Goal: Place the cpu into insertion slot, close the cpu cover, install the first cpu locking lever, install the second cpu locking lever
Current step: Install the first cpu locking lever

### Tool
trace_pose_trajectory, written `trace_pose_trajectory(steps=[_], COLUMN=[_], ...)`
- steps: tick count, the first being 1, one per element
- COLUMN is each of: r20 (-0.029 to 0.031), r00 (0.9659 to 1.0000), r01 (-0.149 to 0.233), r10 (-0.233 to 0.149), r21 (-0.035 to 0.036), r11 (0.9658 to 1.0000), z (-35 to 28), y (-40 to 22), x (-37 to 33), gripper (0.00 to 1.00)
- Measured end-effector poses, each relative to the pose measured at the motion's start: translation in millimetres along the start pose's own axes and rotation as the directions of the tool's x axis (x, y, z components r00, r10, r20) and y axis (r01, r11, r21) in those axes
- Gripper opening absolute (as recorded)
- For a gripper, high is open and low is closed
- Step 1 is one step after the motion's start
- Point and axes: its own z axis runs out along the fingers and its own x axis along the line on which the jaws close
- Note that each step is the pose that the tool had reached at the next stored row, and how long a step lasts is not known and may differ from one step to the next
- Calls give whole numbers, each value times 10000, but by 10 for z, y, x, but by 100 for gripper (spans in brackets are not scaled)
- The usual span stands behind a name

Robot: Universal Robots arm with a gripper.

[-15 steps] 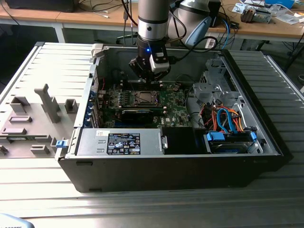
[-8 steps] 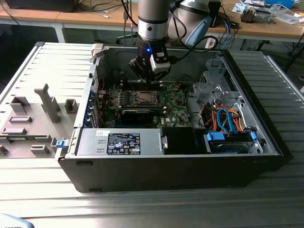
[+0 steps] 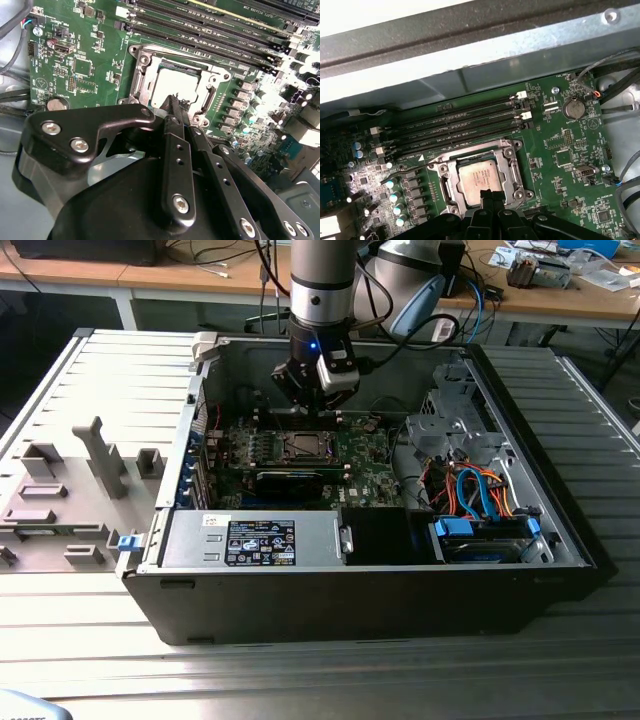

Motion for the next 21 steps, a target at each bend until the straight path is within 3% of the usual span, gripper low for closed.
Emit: trace_pose_trajectory(steps=[21], r20=[17], r00=[9986], r01=[536], r10=[-536], r21=[-10], r11=[9986], z=[0], y=[0], x=[0], gripper=[11])
